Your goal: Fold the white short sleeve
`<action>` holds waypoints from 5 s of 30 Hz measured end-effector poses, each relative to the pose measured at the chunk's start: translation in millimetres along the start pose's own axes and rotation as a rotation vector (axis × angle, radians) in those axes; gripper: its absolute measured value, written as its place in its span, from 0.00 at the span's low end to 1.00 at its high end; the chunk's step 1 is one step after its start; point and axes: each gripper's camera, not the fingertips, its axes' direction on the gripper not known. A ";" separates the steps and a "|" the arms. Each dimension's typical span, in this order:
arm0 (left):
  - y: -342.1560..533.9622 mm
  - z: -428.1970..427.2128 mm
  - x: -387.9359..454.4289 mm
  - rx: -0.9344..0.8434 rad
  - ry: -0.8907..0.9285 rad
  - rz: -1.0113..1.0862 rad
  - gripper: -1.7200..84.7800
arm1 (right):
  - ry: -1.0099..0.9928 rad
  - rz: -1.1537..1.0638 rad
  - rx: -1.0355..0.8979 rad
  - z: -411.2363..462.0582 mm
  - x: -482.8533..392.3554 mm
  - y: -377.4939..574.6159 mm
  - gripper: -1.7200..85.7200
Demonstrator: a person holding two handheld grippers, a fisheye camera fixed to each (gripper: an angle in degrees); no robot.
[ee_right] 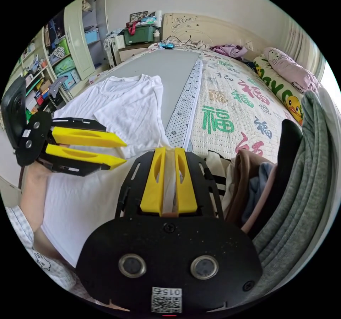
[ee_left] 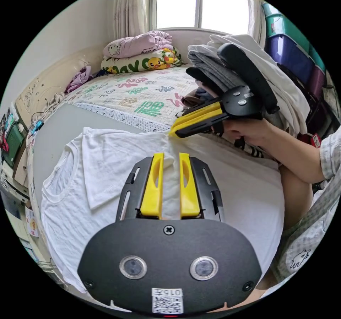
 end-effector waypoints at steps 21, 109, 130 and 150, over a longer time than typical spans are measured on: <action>79.8 -59.5 -106.9 0.153 -0.121 -0.563 0.10 | -0.003 0.001 0.177 -21.9 -8.7 17.7 0.06; 510.2 -221.5 -228.6 0.382 -0.040 -1.360 0.01 | 0.056 -0.760 -0.146 282.0 -640.7 -181.4 0.04; 362.3 -212.5 -116.0 0.075 -0.135 -0.602 0.01 | -0.144 -0.069 -0.053 187.7 -285.9 -87.5 0.05; 360.0 -231.8 -18.4 0.177 -0.308 -0.638 0.07 | -0.137 0.018 0.306 -53.1 -229.3 266.9 0.02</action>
